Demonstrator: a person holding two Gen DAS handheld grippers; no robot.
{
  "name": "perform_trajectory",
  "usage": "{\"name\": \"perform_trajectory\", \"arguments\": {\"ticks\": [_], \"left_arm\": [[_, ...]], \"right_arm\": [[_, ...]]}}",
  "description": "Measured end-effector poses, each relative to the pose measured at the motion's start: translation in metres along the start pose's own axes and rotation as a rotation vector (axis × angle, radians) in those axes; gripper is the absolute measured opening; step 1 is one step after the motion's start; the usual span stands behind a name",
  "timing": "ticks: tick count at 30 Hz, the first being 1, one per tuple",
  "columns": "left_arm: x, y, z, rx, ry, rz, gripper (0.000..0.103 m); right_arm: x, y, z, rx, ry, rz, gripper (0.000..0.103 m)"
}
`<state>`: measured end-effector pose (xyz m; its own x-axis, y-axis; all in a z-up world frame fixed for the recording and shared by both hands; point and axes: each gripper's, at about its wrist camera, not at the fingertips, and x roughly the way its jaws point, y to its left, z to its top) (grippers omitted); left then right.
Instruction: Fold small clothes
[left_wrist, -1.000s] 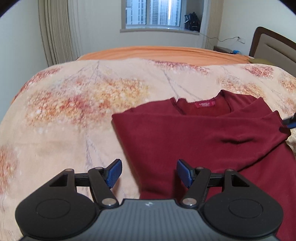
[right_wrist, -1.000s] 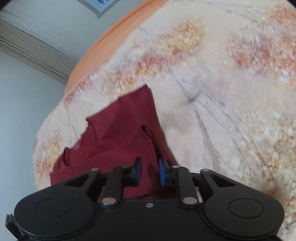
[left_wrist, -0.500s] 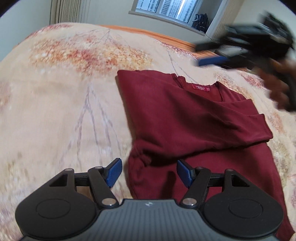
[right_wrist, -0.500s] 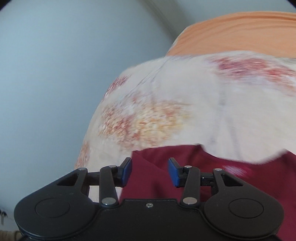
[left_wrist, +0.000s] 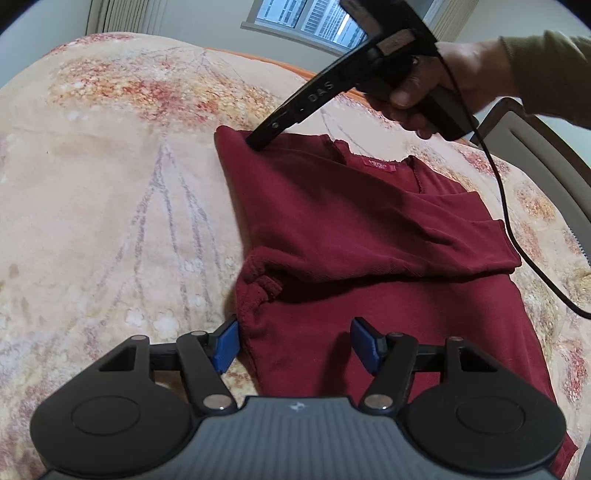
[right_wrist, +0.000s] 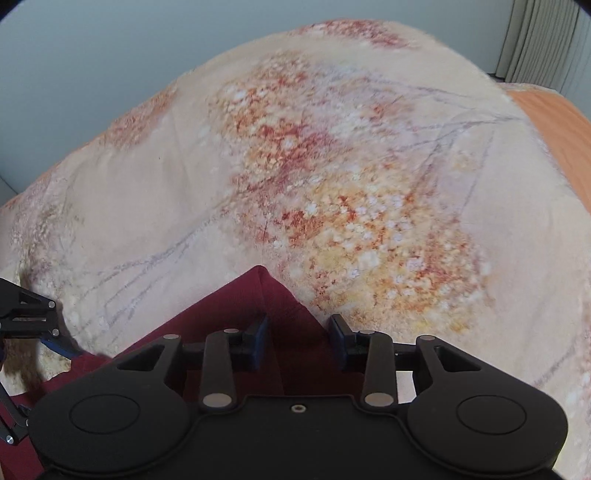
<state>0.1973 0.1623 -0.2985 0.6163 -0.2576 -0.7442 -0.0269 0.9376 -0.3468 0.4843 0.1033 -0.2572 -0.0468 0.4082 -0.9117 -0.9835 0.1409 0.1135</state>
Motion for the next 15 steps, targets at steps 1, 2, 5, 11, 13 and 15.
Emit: {"name": "perform_trajectory", "arguments": {"ticks": [1,2,5,11,13,15], "left_arm": [[0.001,0.000,-0.001,-0.003,0.001,-0.002,0.068],[0.001,0.001,-0.001,-0.009,0.002,-0.005,0.068],[-0.002,0.001,-0.001,-0.033,-0.001,-0.016,0.061],[-0.002,0.001,-0.003,-0.044,0.004,-0.018,0.060],[-0.003,0.002,-0.004,-0.051,0.007,-0.022,0.060],[-0.003,0.004,-0.006,-0.082,0.004,-0.032,0.060]], "right_arm": [[0.002,0.000,0.000,-0.007,0.008,-0.007,0.015],[0.002,-0.002,0.001,0.005,0.009,-0.024,0.006],[-0.011,-0.018,0.001,0.112,-0.061,-0.037,0.000],[-0.016,-0.023,-0.005,0.205,-0.124,-0.049,0.000],[-0.024,-0.026,-0.005,0.274,-0.172,-0.075,0.004],[-0.034,-0.027,-0.008,0.337,-0.228,0.018,0.014]]}}
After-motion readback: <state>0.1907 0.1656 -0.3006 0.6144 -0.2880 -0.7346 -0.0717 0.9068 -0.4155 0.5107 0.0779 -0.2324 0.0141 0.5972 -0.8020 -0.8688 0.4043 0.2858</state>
